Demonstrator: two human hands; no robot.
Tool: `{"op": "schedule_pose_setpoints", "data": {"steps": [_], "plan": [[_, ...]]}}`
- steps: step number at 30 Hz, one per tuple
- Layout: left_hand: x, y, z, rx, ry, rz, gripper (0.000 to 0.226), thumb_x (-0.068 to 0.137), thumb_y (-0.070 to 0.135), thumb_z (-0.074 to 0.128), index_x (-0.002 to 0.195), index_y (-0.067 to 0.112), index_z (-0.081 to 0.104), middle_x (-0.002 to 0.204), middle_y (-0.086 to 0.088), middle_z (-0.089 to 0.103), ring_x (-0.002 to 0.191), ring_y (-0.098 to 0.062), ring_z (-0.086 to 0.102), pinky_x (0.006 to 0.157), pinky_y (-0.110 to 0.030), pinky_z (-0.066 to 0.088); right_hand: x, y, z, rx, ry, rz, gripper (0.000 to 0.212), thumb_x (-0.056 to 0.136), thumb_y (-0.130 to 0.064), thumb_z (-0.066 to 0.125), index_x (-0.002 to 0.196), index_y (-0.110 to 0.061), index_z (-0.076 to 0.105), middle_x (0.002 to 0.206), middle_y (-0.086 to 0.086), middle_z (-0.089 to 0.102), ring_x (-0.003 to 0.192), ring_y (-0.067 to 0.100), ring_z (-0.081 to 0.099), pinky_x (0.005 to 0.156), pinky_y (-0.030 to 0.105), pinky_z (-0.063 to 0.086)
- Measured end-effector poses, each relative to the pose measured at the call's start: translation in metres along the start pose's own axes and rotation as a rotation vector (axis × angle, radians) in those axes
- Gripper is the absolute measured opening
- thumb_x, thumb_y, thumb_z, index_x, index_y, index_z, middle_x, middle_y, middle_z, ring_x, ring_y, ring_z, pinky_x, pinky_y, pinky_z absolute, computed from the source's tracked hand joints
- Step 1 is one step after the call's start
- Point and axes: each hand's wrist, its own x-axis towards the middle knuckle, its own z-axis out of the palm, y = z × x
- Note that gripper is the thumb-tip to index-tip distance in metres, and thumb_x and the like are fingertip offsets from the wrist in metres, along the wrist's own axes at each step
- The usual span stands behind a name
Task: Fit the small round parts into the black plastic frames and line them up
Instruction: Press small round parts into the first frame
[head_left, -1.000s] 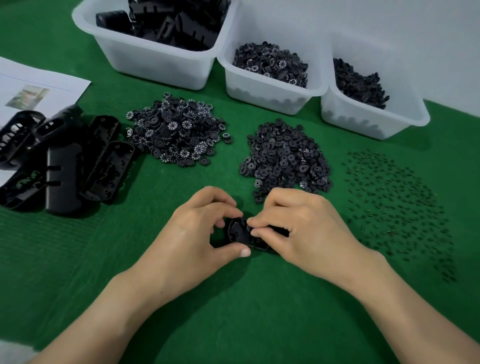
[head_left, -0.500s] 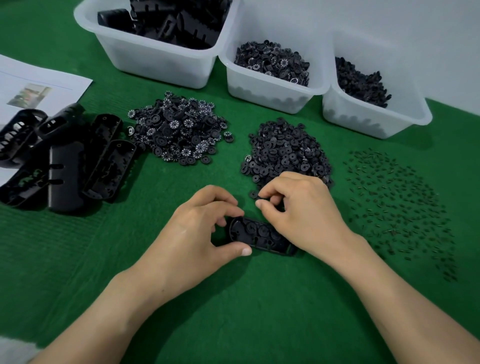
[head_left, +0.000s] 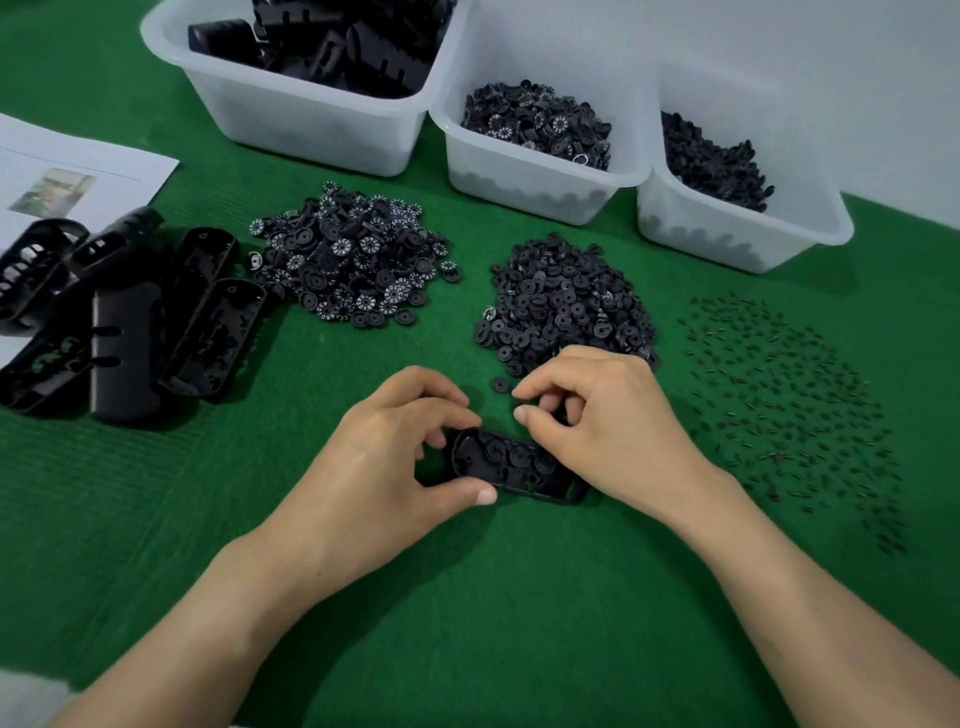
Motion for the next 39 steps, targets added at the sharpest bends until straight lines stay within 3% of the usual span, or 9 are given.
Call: {"op": "schedule_pose_setpoints", "data": {"steps": [5, 7, 11, 19, 22, 25, 31, 35, 39], "plan": [[0.0, 0.0, 0.001, 0.005, 0.002, 0.002, 0.043, 0.063, 0.038, 0.077, 0.101, 0.021, 0.065, 0.103, 0.02, 0.048, 0.086, 0.004, 0.046, 0.072, -0.006, 0.037, -0.017, 0.0, -0.014, 0.084, -0.075, -0.14, 0.01, 0.078, -0.015, 0.071, 0.086, -0.019, 0.074, 0.075, -0.009, 0.06, 0.061, 0.002, 0.051, 0.056, 0.009, 0.034], [0.0, -0.001, 0.0, 0.008, 0.002, 0.005, 0.043, 0.063, 0.039, 0.076, 0.101, 0.02, 0.066, 0.103, 0.021, 0.048, 0.085, 0.004, 0.046, 0.072, -0.007, 0.037, -0.023, 0.0, -0.014, 0.023, -0.101, -0.181, 0.012, 0.078, -0.018, 0.071, 0.09, -0.02, 0.075, 0.078, -0.006, 0.062, 0.061, 0.0, 0.048, 0.056, 0.014, 0.034], [0.0, -0.001, 0.0, 0.006, -0.005, 0.014, 0.051, 0.06, 0.051, 0.065, 0.101, 0.02, 0.066, 0.104, 0.02, 0.049, 0.085, 0.002, 0.047, 0.072, -0.008, 0.038, -0.025, -0.002, -0.012, -0.038, -0.06, -0.25, 0.014, 0.079, -0.018, 0.069, 0.091, -0.017, 0.076, 0.076, 0.0, 0.062, 0.064, 0.016, 0.057, 0.055, 0.035, 0.049], [0.0, -0.001, 0.0, 0.0, 0.002, 0.017, 0.05, 0.061, 0.049, 0.066, 0.102, 0.02, 0.067, 0.103, 0.019, 0.05, 0.085, 0.001, 0.047, 0.071, -0.008, 0.038, -0.026, 0.003, -0.012, -0.131, -0.059, -0.353, 0.012, 0.078, -0.017, 0.073, 0.09, -0.018, 0.075, 0.075, 0.001, 0.061, 0.06, 0.013, 0.053, 0.052, 0.026, 0.045], [0.001, -0.001, 0.0, 0.006, -0.001, 0.016, 0.052, 0.06, 0.051, 0.064, 0.102, 0.02, 0.066, 0.104, 0.019, 0.05, 0.086, -0.001, 0.048, 0.072, -0.008, 0.038, -0.025, 0.003, -0.014, -0.076, -0.107, -0.308, 0.015, 0.079, -0.02, 0.071, 0.093, -0.02, 0.074, 0.077, -0.003, 0.061, 0.062, 0.007, 0.052, 0.055, 0.024, 0.044], [0.001, -0.001, 0.0, 0.003, -0.001, 0.013, 0.054, 0.059, 0.052, 0.063, 0.102, 0.02, 0.067, 0.104, 0.019, 0.05, 0.086, -0.002, 0.048, 0.071, -0.009, 0.039, -0.011, 0.003, -0.017, 0.002, -0.079, -0.179, 0.024, 0.082, -0.023, 0.067, 0.106, -0.025, 0.069, 0.076, -0.017, 0.057, 0.06, -0.008, 0.048, 0.061, 0.011, 0.038], [0.0, -0.001, 0.001, 0.004, 0.01, 0.01, 0.044, 0.062, 0.036, 0.077, 0.101, 0.02, 0.067, 0.104, 0.018, 0.051, 0.085, -0.002, 0.048, 0.071, -0.011, 0.04, 0.015, -0.006, -0.003, -0.187, -0.086, -0.102, 0.02, 0.087, -0.028, 0.061, 0.105, -0.031, 0.067, 0.069, -0.018, 0.052, 0.062, 0.002, 0.039, 0.074, 0.032, 0.05], [0.0, -0.001, 0.001, -0.001, 0.01, 0.013, 0.046, 0.061, 0.042, 0.073, 0.101, 0.02, 0.067, 0.104, 0.018, 0.051, 0.084, -0.002, 0.048, 0.071, -0.011, 0.04, 0.006, -0.003, -0.01, -0.113, -0.092, -0.087, 0.007, 0.083, -0.026, 0.065, 0.09, -0.026, 0.066, 0.05, -0.014, 0.044, 0.048, 0.002, 0.04, 0.059, 0.023, 0.038], [0.0, -0.001, 0.0, -0.006, 0.0, 0.011, 0.053, 0.059, 0.052, 0.062, 0.101, 0.021, 0.067, 0.104, 0.019, 0.05, 0.085, -0.001, 0.048, 0.072, -0.011, 0.04, -0.023, 0.008, -0.025, -0.002, -0.122, -0.102, 0.008, 0.078, -0.026, 0.067, 0.086, -0.028, 0.067, 0.064, -0.013, 0.054, 0.057, 0.008, 0.051, 0.055, 0.013, 0.035]]}}
